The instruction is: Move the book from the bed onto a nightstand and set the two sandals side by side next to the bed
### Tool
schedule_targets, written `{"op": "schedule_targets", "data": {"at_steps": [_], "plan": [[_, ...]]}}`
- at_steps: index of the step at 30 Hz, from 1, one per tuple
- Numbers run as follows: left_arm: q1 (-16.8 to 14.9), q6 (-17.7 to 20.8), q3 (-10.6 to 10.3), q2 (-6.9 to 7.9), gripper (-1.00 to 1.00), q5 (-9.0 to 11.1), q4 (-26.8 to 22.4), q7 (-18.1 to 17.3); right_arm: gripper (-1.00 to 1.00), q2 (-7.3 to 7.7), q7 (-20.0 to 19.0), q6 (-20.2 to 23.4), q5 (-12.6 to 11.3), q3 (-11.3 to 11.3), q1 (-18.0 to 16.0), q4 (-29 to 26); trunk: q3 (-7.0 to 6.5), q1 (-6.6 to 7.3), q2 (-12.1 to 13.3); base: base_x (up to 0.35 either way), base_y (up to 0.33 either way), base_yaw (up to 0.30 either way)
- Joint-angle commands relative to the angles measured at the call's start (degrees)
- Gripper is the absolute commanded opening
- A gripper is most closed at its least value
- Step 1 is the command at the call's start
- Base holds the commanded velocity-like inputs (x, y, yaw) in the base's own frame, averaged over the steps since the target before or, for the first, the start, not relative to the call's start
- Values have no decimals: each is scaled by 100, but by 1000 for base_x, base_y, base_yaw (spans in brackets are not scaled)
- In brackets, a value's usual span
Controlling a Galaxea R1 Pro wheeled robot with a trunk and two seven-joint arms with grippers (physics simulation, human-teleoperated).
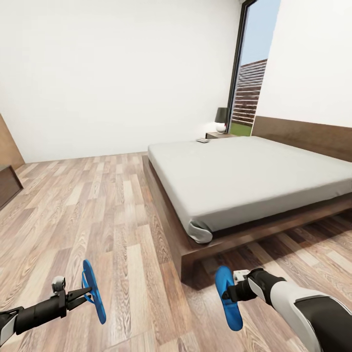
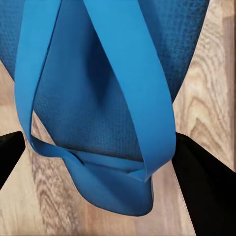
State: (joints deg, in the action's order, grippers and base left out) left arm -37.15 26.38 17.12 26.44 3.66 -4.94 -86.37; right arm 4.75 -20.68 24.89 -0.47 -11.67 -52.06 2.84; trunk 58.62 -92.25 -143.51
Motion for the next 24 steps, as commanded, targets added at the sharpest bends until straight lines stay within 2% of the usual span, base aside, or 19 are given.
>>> {"op": "schedule_targets", "data": {"at_steps": [1, 12, 24], "plan": [[-3, 60, -27, 2, -100, 38, 2, -20, -100, 0, 13, 7, -6, -29, -6, 6, 5, 1, -2, 0, -117, 0], [-3, 60, -23, 1, -100, 38, 2, -20, -100, 0, 20, 7, -6, -37, -6, 6, 5, 1, -2, 4, -128, 0], [-3, 60, -19, -2, -100, 38, 2, -11, -100, 0, 24, 7, -6, -37, -6, 6, 5, 1, -2, 97, -98, 0]]}}
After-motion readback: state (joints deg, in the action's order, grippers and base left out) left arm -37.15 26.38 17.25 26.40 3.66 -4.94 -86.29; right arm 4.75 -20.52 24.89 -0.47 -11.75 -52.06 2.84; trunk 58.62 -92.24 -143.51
